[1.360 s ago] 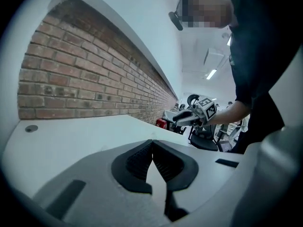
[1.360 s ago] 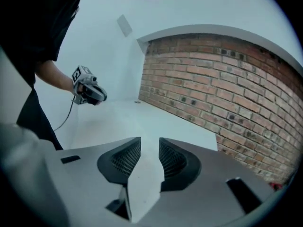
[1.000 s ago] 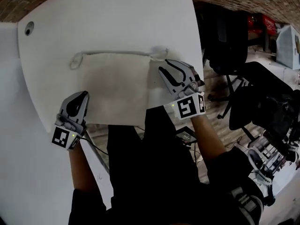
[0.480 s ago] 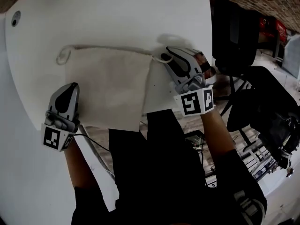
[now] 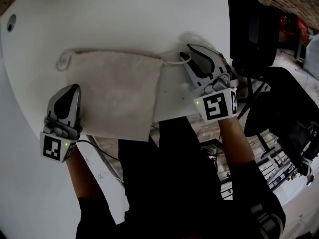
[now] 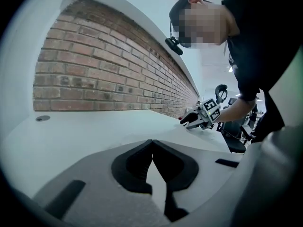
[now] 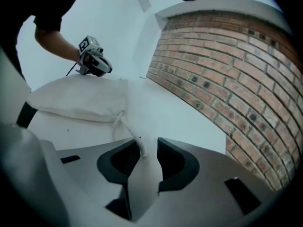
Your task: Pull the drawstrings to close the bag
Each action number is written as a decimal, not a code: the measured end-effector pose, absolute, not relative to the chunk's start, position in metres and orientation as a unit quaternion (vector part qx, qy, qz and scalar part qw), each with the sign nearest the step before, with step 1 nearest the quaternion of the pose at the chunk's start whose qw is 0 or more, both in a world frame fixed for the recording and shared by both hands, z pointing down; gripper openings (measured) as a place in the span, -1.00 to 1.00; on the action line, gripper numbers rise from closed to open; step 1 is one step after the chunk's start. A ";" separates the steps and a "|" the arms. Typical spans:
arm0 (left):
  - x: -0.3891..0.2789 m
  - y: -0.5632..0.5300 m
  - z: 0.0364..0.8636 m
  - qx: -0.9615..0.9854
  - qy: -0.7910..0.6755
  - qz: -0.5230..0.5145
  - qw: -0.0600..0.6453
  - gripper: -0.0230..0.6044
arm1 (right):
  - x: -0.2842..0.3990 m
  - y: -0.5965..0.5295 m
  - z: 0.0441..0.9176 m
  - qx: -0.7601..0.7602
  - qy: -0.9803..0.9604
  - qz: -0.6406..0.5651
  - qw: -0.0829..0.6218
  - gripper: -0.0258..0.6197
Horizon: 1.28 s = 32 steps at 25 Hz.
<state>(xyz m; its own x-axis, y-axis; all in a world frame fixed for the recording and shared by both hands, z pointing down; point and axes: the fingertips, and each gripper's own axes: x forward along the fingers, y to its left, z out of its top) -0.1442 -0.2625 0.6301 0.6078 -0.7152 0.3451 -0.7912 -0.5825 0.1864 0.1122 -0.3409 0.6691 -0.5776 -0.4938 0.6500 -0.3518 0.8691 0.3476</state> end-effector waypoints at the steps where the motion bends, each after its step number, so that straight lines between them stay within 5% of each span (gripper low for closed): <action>1: -0.143 -0.264 0.631 0.882 -0.426 0.120 0.163 -0.88 | 0.117 -0.343 0.671 0.253 -0.882 -0.067 0.391 -0.55; 13: -0.140 -0.272 0.628 0.886 -0.417 0.126 0.156 -0.88 | 0.130 -0.342 0.678 0.302 -0.875 0.091 0.367 -0.51; 18: -0.138 -0.273 0.625 0.889 -0.417 0.119 0.149 -0.88 | 0.124 -0.334 0.681 0.280 -0.875 0.071 0.388 -0.75; 28: -0.188 -0.279 0.650 0.829 -0.477 0.269 0.110 -0.88 | 0.126 -0.333 0.679 0.294 -0.873 0.079 0.382 -0.78; 32: -0.210 -0.288 0.652 0.802 -0.500 0.316 0.077 -0.58 | 0.122 -0.332 0.678 0.292 -0.874 0.076 0.379 -0.78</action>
